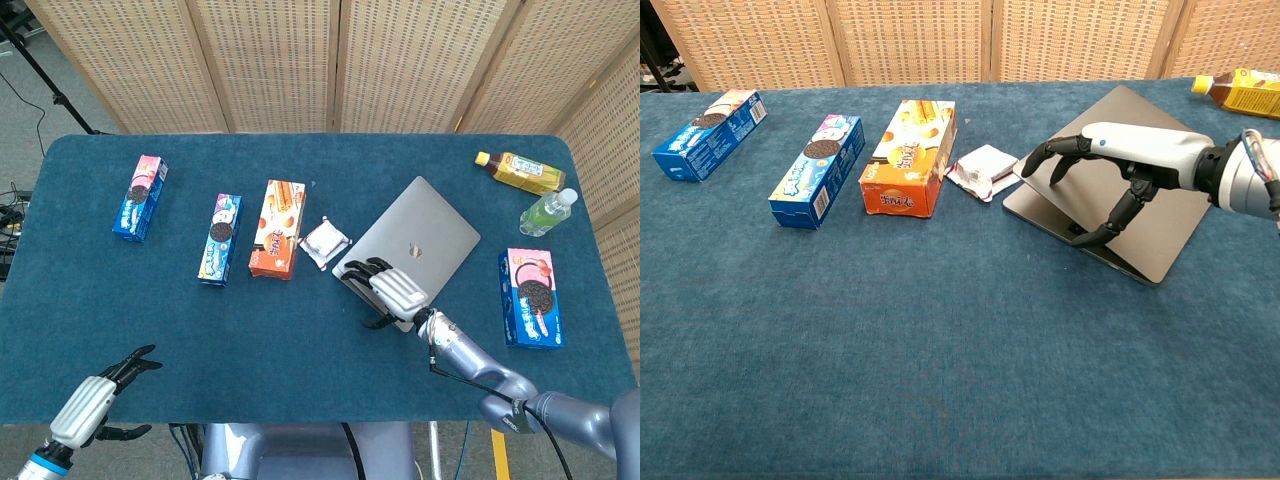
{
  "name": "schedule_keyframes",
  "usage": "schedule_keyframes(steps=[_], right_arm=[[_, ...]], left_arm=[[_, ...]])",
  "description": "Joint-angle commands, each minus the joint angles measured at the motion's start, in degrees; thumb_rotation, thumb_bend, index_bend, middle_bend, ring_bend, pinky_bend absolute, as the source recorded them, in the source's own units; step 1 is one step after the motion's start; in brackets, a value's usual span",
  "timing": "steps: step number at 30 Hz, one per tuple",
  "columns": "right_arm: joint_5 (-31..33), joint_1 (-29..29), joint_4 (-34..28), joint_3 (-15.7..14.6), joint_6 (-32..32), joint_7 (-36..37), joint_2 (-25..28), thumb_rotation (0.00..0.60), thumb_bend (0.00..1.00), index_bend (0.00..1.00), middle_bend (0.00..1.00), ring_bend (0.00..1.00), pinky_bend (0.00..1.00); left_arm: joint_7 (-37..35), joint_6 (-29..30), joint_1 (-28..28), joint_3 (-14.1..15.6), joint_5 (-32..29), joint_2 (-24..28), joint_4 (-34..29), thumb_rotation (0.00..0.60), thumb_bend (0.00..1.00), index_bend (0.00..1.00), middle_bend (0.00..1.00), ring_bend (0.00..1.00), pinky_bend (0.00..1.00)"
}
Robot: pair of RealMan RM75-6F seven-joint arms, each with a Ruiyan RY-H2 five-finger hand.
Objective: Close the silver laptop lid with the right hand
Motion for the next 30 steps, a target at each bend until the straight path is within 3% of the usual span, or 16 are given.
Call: schedule_keyframes(steps=[1, 30], right_arm=[[0.0, 0.1, 0.5, -0.1, -0.1, 0.2, -0.3, 0.600, 0.22, 0.19, 0.11, 0.22, 0.09], [-0.7, 0.9, 7.2, -2.1, -1.6, 3.8, -5.2, 0.600, 0.22, 0.19, 0.11, 0.21, 0.09]], left_arm=[[0.0, 0.0, 0.0, 0.0, 0.0, 0.0, 0.0, 0.600, 0.01, 0.23, 0.12, 0.21, 0.29], [-0.3, -0.9, -0.3, 0.5, -0.2, -0.6, 0.7, 0.600, 0.01, 0.23, 0.12, 0.20, 0.29]])
